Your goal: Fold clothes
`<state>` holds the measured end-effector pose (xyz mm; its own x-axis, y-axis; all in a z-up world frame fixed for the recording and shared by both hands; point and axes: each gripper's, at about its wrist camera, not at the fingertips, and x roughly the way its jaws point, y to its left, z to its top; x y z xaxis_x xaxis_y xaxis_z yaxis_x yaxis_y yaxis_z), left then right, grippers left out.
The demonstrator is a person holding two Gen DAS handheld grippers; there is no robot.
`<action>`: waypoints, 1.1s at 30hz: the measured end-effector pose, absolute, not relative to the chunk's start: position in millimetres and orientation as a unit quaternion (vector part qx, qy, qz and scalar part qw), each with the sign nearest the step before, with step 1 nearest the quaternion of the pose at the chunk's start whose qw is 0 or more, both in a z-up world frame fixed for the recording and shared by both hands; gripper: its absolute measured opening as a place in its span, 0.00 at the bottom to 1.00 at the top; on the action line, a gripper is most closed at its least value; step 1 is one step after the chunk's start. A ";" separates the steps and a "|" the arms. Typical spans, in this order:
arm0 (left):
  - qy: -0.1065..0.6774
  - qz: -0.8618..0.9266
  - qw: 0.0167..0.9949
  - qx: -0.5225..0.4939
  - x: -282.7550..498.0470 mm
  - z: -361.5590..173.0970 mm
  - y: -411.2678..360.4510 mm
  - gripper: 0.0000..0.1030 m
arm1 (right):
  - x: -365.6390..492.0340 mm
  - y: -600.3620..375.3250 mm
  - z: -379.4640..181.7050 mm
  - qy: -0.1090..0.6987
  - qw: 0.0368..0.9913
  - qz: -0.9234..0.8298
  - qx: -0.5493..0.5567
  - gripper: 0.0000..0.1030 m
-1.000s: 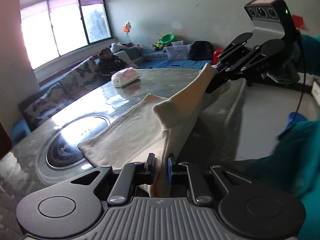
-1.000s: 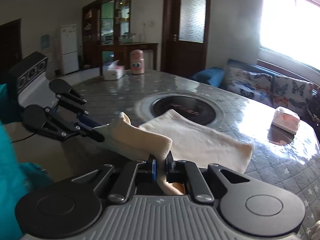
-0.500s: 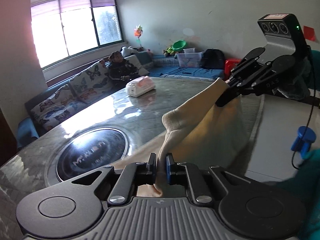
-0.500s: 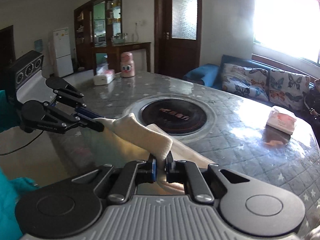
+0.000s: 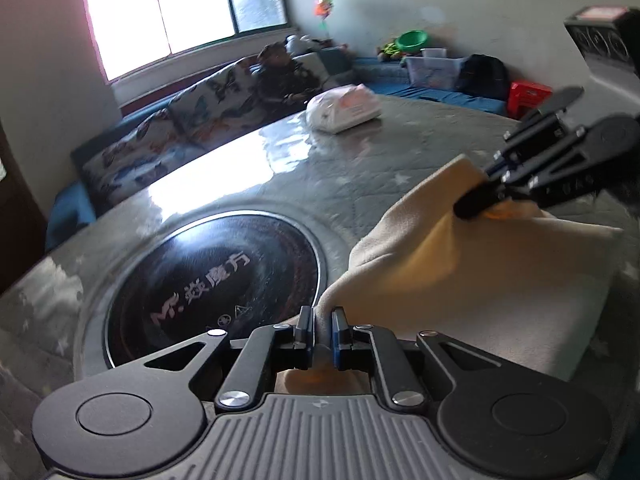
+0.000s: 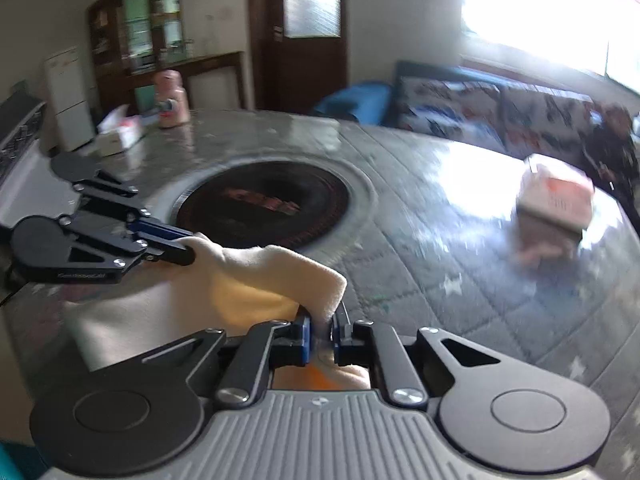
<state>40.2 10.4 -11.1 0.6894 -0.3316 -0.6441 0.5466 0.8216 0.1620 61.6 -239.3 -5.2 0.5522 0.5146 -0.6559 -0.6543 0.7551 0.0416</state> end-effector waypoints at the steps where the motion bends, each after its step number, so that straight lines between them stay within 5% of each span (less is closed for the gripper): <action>1: 0.314 -0.238 0.904 0.169 42.7 -13.4 10.4 0.13 | 64.4 -239.2 -9.7 0.338 0.876 0.328 -0.100 0.17; 6: 0.321 -0.227 0.906 0.155 48.9 -17.9 11.2 0.18 | 73.2 -251.9 -24.2 0.344 0.890 0.291 -0.070 0.25; 21: 0.325 -0.214 0.909 0.148 54.1 -21.9 7.9 0.18 | 52.1 -300.4 -34.2 0.367 0.893 0.257 -0.024 0.25; 25: 0.326 -0.213 0.909 0.147 54.9 -20.1 6.8 0.15 | 48.6 -296.1 -36.1 0.358 0.896 0.260 -0.034 0.07; 33: 0.332 -0.205 0.908 0.150 60.6 -22.6 6.2 0.22 | 52.8 -285.7 -35.4 0.336 0.910 0.226 -0.091 0.07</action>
